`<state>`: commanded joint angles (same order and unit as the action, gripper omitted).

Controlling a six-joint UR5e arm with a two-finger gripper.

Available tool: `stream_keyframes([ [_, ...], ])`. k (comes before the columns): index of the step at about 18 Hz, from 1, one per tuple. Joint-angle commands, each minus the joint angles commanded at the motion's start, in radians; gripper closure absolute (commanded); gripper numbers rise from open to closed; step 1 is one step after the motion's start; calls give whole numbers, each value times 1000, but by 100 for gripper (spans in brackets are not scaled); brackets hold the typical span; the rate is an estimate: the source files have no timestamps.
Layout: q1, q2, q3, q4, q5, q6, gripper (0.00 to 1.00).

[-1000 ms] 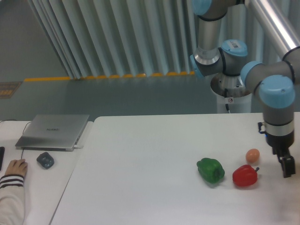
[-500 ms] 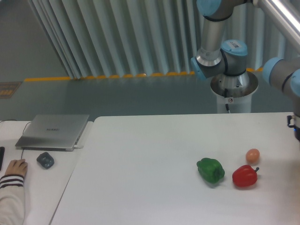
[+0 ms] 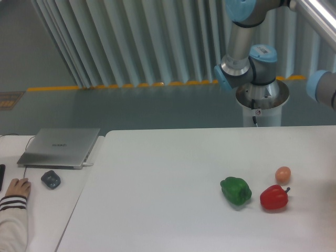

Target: Place the triangular bread on the table

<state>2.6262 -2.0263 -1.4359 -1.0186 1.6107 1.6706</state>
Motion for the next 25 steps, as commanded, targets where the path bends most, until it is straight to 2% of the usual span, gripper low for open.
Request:
stream_keyframes([
  [5, 6, -28, 14, 28, 0, -68, 0],
  [11, 6, -78, 25, 94, 2, -71, 0],
  [23, 8, -137, 60, 101, 32, -94, 0],
  [24, 8, -140, 60, 101, 44, -94, 1],
  [25, 8, -140, 60, 101, 48, -92, 8],
])
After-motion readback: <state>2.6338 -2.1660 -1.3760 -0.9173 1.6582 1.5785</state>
